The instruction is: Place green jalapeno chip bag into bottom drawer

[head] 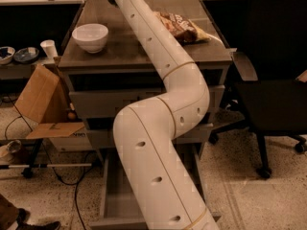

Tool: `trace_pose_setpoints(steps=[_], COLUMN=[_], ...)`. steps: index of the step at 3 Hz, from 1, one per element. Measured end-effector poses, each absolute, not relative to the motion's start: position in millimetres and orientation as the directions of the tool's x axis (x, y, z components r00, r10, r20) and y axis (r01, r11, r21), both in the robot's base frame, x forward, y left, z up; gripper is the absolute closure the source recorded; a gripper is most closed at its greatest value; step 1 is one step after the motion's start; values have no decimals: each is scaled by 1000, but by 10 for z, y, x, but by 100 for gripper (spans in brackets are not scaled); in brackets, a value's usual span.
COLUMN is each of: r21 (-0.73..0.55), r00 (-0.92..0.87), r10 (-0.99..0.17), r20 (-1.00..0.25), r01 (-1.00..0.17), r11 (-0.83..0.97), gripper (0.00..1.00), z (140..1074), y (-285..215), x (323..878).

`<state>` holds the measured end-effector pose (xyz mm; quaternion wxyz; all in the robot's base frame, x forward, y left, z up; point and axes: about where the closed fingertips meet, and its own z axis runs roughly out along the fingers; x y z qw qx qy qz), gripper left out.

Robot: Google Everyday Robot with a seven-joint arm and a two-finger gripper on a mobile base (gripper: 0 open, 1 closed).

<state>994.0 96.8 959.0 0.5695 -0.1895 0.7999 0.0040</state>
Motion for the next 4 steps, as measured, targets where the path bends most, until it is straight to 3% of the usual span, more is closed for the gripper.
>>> trace_pose_setpoints(steps=[4], r21=[-190], r00=[-202], r10=[-280], r20=[-939], r01=[-374], r11=[908], gripper=[100], z=[10562], y=[766], x=[9521])
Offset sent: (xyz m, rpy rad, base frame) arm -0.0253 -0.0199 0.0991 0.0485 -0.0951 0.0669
